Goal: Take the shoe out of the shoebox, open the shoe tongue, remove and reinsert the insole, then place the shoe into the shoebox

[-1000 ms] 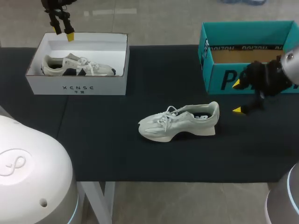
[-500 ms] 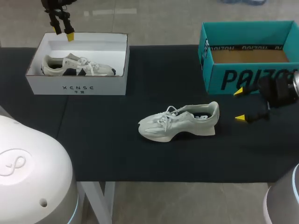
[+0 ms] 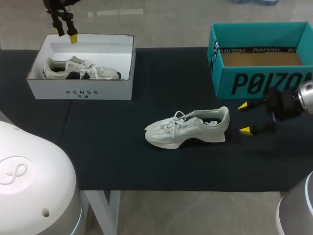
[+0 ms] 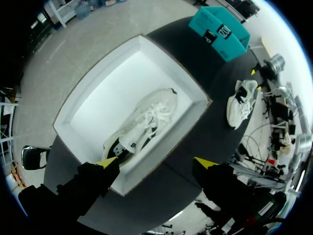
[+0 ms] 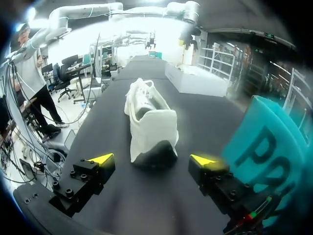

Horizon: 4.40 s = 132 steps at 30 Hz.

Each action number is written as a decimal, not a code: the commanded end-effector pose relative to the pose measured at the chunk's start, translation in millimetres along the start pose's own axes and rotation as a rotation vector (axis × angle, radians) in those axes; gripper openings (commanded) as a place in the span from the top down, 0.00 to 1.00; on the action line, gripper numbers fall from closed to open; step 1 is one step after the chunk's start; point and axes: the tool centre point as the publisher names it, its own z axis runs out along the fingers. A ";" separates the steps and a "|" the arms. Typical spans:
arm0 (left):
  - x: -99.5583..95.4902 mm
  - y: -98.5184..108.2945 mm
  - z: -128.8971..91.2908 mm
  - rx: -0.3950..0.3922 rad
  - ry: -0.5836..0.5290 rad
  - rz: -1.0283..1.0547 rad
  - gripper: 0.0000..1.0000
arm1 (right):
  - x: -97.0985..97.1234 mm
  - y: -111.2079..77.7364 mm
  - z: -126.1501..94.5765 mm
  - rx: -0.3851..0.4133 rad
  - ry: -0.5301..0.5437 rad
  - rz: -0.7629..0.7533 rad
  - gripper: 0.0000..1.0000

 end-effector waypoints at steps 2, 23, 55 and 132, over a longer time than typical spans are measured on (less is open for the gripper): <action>-1.4 -0.5 -0.7 -0.004 0.002 0.001 0.00 | -5.8 -9.6 12.2 -0.012 0.016 0.010 0.00; -1.4 -0.5 -0.7 -0.004 0.002 0.001 0.00 | -28.0 -16.2 36.9 -0.041 0.148 -0.056 0.00; -1.4 -0.5 -0.7 -0.004 0.002 0.001 0.00 | -22.0 -0.1 76.9 -0.082 0.166 -0.056 0.00; -1.4 -0.5 -0.7 -0.004 0.002 0.001 0.00 | 3.3 2.9 102.4 -0.061 0.090 0.026 1.00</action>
